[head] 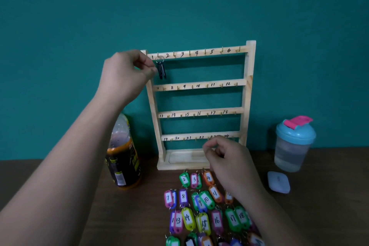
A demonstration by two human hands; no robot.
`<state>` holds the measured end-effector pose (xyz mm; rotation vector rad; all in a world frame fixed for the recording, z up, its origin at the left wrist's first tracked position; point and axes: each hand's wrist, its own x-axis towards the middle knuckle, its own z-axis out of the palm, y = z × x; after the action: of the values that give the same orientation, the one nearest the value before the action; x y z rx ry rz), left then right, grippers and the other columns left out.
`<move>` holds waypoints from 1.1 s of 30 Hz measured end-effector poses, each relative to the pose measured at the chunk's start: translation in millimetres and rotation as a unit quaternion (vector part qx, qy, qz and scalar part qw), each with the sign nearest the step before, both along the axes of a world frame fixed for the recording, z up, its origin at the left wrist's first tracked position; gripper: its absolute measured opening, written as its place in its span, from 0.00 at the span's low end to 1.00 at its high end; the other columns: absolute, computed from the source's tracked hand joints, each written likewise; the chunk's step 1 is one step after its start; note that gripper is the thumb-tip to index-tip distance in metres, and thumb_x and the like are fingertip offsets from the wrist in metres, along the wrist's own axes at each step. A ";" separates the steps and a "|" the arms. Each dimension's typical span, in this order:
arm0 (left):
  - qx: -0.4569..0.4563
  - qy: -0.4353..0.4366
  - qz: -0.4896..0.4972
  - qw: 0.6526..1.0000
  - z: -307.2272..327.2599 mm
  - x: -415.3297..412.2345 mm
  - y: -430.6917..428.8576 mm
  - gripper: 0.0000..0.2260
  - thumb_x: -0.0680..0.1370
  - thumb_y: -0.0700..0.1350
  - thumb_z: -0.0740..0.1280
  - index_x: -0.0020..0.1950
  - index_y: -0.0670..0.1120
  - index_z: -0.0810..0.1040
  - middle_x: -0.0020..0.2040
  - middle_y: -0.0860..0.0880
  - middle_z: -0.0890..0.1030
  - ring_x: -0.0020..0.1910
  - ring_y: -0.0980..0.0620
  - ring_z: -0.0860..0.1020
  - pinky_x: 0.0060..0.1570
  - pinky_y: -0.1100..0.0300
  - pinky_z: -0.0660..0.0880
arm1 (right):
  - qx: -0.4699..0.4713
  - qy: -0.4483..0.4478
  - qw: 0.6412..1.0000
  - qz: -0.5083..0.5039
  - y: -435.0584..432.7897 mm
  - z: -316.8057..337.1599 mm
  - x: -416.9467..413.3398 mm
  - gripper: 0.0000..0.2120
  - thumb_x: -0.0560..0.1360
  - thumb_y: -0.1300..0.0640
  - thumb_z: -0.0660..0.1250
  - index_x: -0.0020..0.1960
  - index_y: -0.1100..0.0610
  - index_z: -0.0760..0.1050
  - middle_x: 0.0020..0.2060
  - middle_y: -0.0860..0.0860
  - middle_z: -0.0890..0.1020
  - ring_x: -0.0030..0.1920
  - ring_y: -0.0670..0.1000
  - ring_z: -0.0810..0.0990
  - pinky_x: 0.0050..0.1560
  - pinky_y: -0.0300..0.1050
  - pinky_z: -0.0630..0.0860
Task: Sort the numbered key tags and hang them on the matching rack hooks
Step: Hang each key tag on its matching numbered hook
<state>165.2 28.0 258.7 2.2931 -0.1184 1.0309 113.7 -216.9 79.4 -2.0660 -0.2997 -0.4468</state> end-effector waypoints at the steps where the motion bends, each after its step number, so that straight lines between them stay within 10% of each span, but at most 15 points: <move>1: 0.002 0.003 -0.004 1.000 -8.1 -7.4 -1.1 0.03 0.77 0.51 0.74 0.48 0.54 0.85 0.45 0.57 0.85 0.38 0.60 0.77 0.39 0.64 0.71 | -0.005 0.002 1.000 -0.001 -1.9 -0.2 0.8 0.06 0.83 0.51 0.69 0.49 0.43 0.81 0.32 0.47 0.82 0.32 0.50 0.82 0.39 0.56 0.81; 17: 0.009 0.196 -0.055 0.979 -194.4 -19.7 -23.9 0.06 0.77 0.45 0.73 0.42 0.55 0.84 0.39 0.60 0.85 0.40 0.64 0.80 0.39 0.73 0.71 | -0.130 0.034 0.991 -0.025 1.4 -27.2 16.2 0.04 0.82 0.49 0.70 0.48 0.46 0.81 0.34 0.42 0.81 0.35 0.41 0.81 0.38 0.43 0.79; 24: 0.035 0.261 -0.050 0.963 -234.9 -7.7 -32.4 0.03 0.76 0.49 0.75 0.43 0.55 0.84 0.41 0.58 0.84 0.44 0.58 0.82 0.47 0.58 0.81 | -0.161 0.056 0.985 -0.021 10.8 -37.0 26.2 0.03 0.82 0.51 0.70 0.52 0.46 0.82 0.41 0.42 0.84 0.39 0.43 0.82 0.43 0.47 0.82; 33: 0.096 0.312 -0.092 0.941 -250.7 -2.5 -33.6 0.11 0.75 0.52 0.78 0.56 0.57 0.84 0.48 0.58 0.84 0.49 0.57 0.81 0.49 0.64 0.76 | -0.163 0.062 0.985 -0.017 14.4 -43.1 28.9 0.05 0.82 0.49 0.70 0.55 0.47 0.83 0.45 0.43 0.84 0.43 0.43 0.82 0.45 0.45 0.82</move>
<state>162.7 -5.6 8.0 2.6132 -0.1714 0.1719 142.6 -202.5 36.4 -2.4098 -0.2770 -0.3022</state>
